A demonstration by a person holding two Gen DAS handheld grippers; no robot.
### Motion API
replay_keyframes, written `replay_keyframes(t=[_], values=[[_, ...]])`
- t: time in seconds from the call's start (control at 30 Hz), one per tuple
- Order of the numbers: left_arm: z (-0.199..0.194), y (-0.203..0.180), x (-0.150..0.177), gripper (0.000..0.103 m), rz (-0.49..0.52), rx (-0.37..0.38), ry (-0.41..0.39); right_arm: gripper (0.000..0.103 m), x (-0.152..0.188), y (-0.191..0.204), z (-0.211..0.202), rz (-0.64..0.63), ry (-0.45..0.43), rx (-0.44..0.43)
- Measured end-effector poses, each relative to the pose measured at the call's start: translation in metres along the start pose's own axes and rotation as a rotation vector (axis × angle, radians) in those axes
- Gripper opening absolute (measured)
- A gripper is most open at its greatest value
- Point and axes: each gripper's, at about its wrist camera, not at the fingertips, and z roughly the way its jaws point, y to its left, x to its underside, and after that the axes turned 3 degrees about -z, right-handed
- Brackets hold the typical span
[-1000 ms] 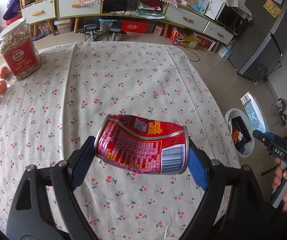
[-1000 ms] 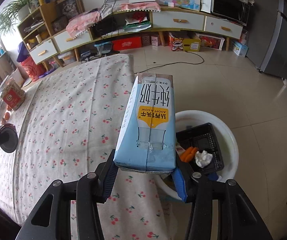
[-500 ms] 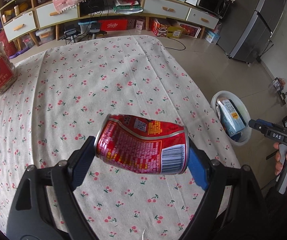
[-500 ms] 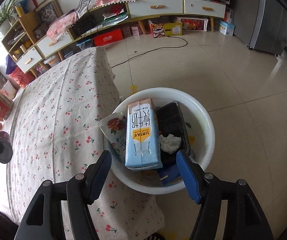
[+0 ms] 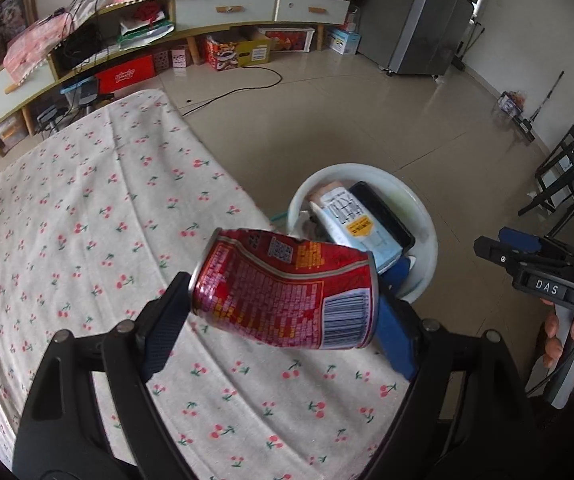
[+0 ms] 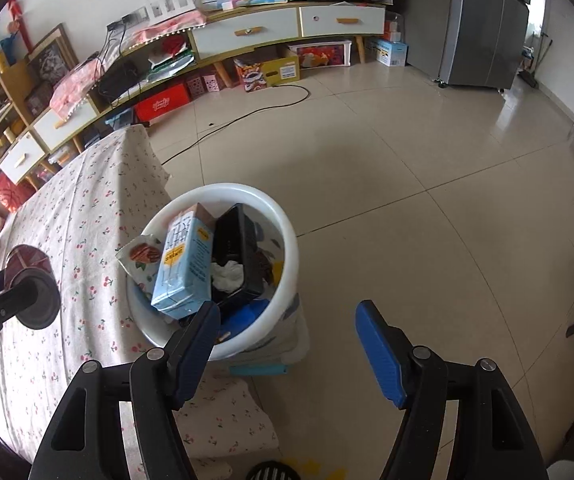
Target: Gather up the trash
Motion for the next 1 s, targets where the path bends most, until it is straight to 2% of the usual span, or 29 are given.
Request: replay_keyframes(t=[0.1, 0.27, 0.4, 0.5, 0.57, 0.67, 0.77, 1.0], values=[[0.017, -0.03, -0.018, 0.085, 0.071, 0.044, -0.009, 0.072, 0.006, -0.018, -0.003, 0.036, 0.013, 0.012], [0.046, -0.07, -0.04, 0.085, 0.188, 0.057, -0.038, 0.073, 0.011, -0.047, -0.015, 0.075, -0.011, 0.034], [0.066, -0.085, -0.049, 0.085, 0.226, 0.084, -0.024, 0.074, 0.014, -0.065, -0.023, 0.11, -0.028, 0.035], [0.078, -0.093, -0.053, 0.085, 0.24, 0.072, -0.009, 0.074, 0.015, -0.074, -0.027, 0.126, -0.042, 0.039], [0.08, -0.09, -0.054, 0.087, 0.213, 0.074, -0.003, 0.074, 0.014, -0.077, -0.029, 0.14, -0.048, 0.034], [0.073, -0.08, -0.054, 0.095, 0.146, 0.113, -0.016, 0.074, 0.013, -0.075, -0.03, 0.149, -0.057, 0.027], [0.06, -0.069, -0.049, 0.096, 0.083, 0.12, -0.023, 0.075, 0.011, -0.069, -0.031, 0.142, -0.061, 0.028], [0.022, -0.024, -0.018, 0.102, -0.006, 0.016, -0.058, 0.076, 0.011, -0.046, -0.035, 0.102, -0.068, 0.024]])
